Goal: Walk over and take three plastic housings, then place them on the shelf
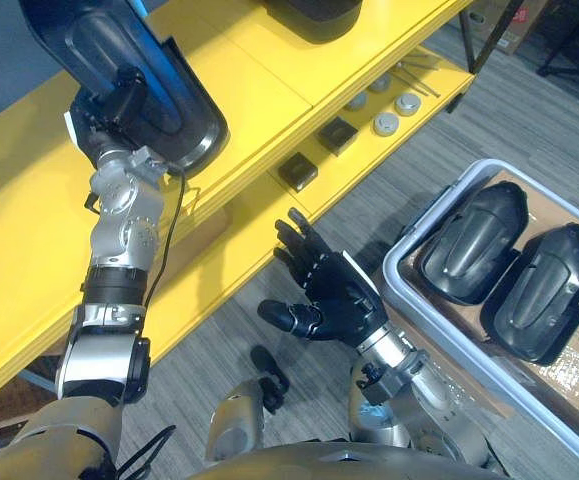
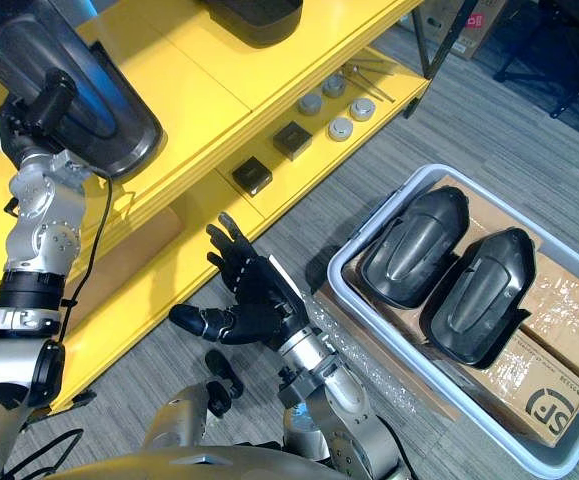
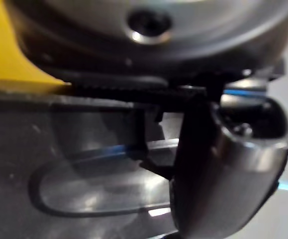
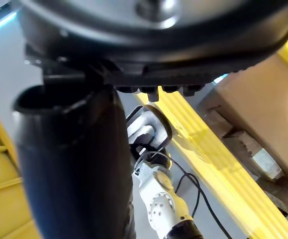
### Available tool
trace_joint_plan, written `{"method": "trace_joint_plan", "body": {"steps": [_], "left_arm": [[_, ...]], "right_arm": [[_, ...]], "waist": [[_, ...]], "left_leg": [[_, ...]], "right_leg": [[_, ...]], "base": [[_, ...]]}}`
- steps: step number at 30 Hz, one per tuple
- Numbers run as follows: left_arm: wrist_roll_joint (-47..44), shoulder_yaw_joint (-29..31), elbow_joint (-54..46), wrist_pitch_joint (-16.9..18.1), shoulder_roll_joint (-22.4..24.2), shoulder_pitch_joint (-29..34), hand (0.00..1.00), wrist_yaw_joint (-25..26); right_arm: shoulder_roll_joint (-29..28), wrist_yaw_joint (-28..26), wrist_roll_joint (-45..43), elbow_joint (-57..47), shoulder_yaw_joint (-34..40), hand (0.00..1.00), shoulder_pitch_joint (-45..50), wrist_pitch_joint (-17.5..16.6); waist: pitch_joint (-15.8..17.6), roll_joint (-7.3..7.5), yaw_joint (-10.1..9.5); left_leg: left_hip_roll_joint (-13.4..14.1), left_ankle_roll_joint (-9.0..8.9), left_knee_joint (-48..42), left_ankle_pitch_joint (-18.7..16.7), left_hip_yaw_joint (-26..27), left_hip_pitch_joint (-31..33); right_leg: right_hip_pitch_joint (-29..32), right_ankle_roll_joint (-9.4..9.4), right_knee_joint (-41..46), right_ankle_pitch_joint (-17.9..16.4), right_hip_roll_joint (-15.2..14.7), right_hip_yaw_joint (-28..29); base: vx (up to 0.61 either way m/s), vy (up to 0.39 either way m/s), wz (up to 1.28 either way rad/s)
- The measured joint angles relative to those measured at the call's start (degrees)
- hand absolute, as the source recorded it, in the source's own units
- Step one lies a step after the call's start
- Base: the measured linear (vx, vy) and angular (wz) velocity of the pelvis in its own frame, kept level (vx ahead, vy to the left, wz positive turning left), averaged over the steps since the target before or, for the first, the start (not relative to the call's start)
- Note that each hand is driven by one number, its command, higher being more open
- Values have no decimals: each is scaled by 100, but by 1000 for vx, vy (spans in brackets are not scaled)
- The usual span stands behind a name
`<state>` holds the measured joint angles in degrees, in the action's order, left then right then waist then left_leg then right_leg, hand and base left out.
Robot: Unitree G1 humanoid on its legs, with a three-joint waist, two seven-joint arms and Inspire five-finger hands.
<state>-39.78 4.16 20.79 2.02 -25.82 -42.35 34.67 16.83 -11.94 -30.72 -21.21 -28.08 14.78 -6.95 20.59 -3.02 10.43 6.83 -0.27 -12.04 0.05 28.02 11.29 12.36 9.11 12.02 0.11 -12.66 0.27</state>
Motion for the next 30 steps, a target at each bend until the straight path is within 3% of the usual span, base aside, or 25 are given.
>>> {"method": "trace_joint_plan", "body": {"steps": [3, 4, 9, 12, 17, 30], "left_arm": [[5, -7, -1, 2, -13, -325, 0, 278], [9, -13, -1, 2, -40, -362, 100, 329], [318, -156, 47, -159, -351, -570, 100, 910], [468, -159, 381, -429, -368, -666, 100, 1119], [662, -295, 529, -647, -410, -970, 100, 1141], [883, -436, 826, -846, -436, -1242, 100, 1154]], "right_arm": [[40, 174, 0, 1, -46, 100, -48, -1], [40, 211, 0, 1, -66, 100, -60, -1], [11, 415, -1, 0, -195, 100, -263, -51], [7, 501, -4, 1, -211, 100, -272, -163], [6, 545, -10, 3, -304, 100, -247, -244], [-82, 625, -154, 140, -428, 100, -220, -386]], "waist": [[200, 15, -74], [204, 17, -83], [404, 161, -100], [474, 160, -125], [485, 157, -234], [485, 159, -236]], "left_leg": [[40, 15, -91, -1, -22, 150], [59, 17, -123, -1, -30, 222], [182, 32, -376, -16, -94, 438], [192, 28, -400, -21, -107, 483], [297, 36, -684, -145, -137, 635], [384, 32, -789, -188, -179, 676]], "right_leg": [[152, 0, 103, 1, 8, 3], [207, 4, 104, 7, 20, 1], [351, -5, 230, 4, 102, -12], [406, -26, 284, -12, 101, -15], [460, -34, 329, -14, 165, -22], [462, -80, 385, -45, 199, -37]], "base": [[-41, 1, 4], [-37, -1, 5], [-13, -7, 2], [0, 0, 0], [-4, 4, -1], [-1, 0, 0]]}}
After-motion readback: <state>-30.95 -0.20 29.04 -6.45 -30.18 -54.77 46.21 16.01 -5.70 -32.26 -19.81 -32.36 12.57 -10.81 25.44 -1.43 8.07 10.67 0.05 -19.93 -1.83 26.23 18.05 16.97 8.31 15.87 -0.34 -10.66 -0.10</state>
